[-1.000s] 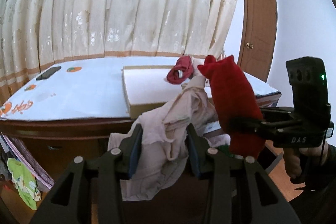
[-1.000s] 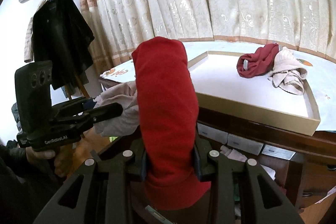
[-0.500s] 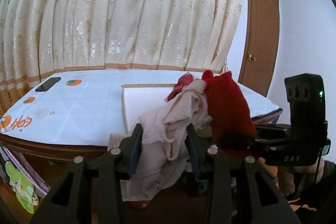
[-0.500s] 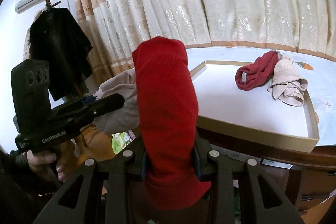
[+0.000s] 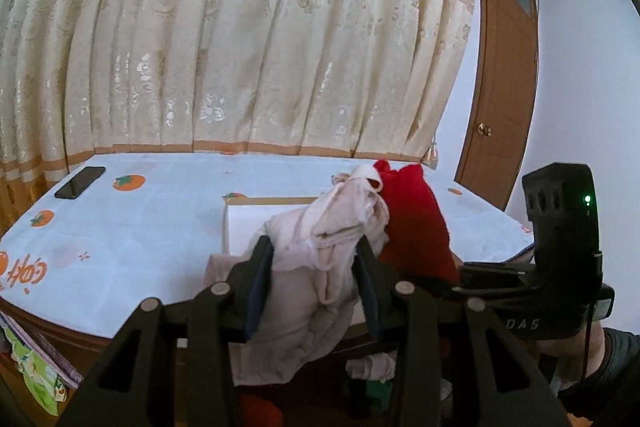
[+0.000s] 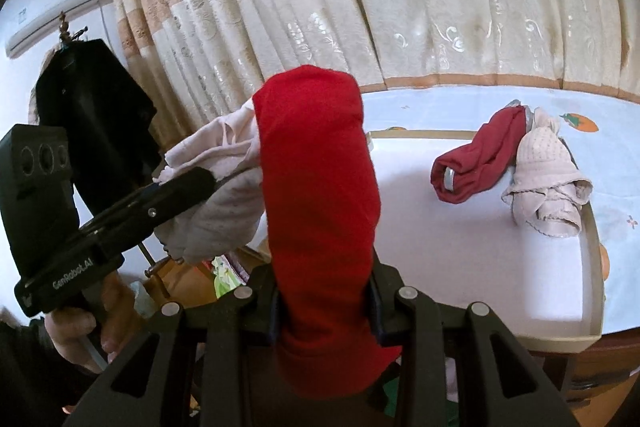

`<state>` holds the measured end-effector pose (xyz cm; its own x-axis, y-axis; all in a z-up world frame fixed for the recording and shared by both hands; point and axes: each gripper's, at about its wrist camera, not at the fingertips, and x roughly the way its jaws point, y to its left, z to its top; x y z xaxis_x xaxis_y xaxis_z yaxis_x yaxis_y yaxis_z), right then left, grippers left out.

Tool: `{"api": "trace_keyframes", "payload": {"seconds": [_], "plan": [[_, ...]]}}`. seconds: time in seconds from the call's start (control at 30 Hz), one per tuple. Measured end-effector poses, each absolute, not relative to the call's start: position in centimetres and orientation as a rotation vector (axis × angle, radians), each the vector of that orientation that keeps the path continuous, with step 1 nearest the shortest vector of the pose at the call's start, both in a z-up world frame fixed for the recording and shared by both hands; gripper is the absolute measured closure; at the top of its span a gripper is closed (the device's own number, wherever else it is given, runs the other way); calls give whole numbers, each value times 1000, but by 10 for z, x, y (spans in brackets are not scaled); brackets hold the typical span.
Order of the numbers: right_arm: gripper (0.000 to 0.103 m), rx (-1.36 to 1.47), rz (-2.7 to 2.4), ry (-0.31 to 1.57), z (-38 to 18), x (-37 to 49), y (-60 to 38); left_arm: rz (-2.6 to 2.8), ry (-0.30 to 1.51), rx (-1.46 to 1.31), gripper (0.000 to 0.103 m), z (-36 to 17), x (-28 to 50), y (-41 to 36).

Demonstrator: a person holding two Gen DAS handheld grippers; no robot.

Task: Take underwear out of drawer
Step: 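Carry the held clothes over the beige box lid with both grippers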

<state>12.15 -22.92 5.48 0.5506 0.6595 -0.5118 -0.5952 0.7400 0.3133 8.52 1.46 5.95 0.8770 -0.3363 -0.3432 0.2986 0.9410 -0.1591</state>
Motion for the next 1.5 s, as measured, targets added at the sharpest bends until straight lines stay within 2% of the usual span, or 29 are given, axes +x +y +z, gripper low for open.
{"api": "trace_keyframes", "payload": {"seconds": [0.57, 1.0, 1.5], "plan": [[68, 76, 715, 680, 85, 179, -218, -346, 428, -115, 64, 68, 153, 8], [68, 71, 684, 747, 82, 232, -202, -337, 503, -102, 64, 72, 208, 5], [67, 71, 644, 853, 63, 295, -181, -306, 645, -186, 64, 51, 272, 17]]}}
